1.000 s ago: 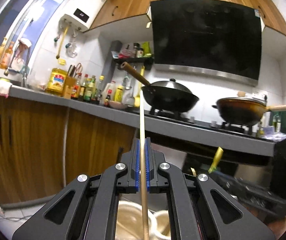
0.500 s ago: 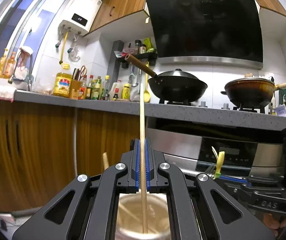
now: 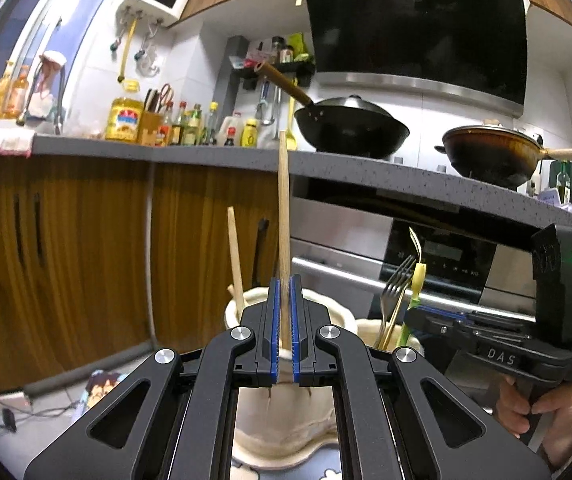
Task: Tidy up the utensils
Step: 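Drop the chopstick in the tall cup with left tool while right drops green spoon in small cup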
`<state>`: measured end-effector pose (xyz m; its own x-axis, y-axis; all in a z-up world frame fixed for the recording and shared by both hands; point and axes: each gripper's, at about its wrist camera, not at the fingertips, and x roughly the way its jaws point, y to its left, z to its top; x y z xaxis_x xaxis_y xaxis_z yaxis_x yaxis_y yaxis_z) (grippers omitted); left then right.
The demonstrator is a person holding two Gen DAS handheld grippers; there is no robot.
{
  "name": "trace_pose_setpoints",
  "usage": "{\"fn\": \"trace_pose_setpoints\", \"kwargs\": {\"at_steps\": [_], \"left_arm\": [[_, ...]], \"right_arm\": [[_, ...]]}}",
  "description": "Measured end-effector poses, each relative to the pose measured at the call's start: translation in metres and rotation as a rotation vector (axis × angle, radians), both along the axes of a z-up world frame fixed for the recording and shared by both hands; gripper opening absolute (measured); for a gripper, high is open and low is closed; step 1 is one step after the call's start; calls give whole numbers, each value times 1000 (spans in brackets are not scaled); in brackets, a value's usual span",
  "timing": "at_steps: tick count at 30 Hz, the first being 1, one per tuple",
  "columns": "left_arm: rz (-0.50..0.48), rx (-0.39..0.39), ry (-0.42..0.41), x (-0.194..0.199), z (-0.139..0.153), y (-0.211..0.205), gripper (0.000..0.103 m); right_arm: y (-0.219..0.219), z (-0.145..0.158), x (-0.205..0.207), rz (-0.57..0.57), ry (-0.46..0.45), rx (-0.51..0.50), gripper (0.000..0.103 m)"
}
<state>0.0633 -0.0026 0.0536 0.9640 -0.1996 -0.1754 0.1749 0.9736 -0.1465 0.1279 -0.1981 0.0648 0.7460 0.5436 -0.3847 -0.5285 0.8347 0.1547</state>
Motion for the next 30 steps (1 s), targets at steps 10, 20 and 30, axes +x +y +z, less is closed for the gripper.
{"fn": "trace_pose_setpoints", "kwargs": {"at_steps": [10, 20, 30], "left_arm": [[1, 21, 37, 3, -6, 1, 7], [12, 25, 34, 2, -5, 2, 25], [27, 16, 12, -15, 1, 5, 61]], "right_arm": [[0, -8, 5, -18, 28, -28, 9], [-1, -7, 3, -14, 29, -16, 27], [-5, 2, -8, -6, -12, 33, 62]]}}
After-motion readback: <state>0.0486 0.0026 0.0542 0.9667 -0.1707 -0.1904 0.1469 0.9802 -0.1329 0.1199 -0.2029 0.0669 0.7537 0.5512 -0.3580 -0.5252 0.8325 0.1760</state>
